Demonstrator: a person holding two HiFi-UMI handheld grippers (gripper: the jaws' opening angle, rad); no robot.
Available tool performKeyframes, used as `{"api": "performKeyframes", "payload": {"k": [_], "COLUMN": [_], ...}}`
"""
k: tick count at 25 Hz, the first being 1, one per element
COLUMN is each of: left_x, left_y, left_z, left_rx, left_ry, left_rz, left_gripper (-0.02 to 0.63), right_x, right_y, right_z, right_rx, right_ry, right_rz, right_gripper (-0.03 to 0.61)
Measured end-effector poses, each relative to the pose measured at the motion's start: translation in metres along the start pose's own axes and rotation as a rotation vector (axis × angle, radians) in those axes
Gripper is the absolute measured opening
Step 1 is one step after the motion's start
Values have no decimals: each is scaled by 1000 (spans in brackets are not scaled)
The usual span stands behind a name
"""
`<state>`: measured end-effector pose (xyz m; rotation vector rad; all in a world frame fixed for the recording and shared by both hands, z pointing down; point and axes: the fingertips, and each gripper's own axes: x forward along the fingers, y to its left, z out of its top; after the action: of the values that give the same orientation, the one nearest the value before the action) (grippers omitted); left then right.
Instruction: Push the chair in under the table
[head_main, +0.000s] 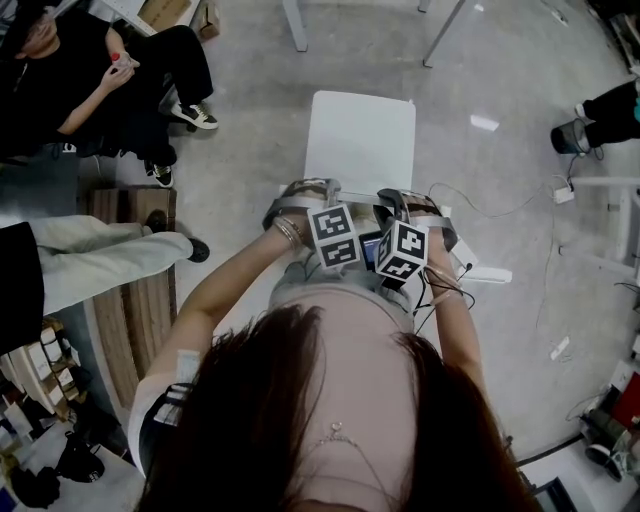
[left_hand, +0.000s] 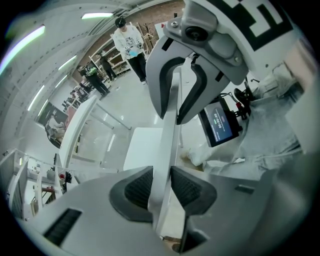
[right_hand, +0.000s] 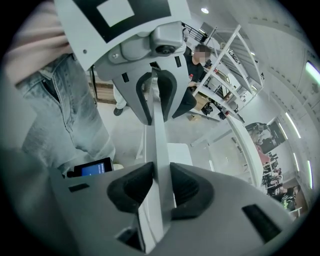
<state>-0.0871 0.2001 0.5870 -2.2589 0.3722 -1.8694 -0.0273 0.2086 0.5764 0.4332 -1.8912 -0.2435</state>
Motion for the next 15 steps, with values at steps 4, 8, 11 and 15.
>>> {"api": "performKeyframes", "payload": {"k": [4, 8, 11, 15], "left_x": [5, 10, 13, 15], "left_y": [12, 25, 34, 46], "left_z": [4, 9, 14, 17], "left_rx": [-13, -18, -31, -43], "left_ry": [9, 25, 36, 46], "left_rz": [-1, 3, 2, 9], "left_gripper": [115, 117, 117, 121], "right_x": [3, 7, 9, 10], "right_y": [-14, -27, -37, -47], "right_z": [-3, -7, -10, -12], "right_rx": [-10, -7, -11, -13], "right_ry": [-13, -36, -49, -65], "right_rz": [2, 8, 19, 29], "right_gripper": [117, 117, 117, 117]}}
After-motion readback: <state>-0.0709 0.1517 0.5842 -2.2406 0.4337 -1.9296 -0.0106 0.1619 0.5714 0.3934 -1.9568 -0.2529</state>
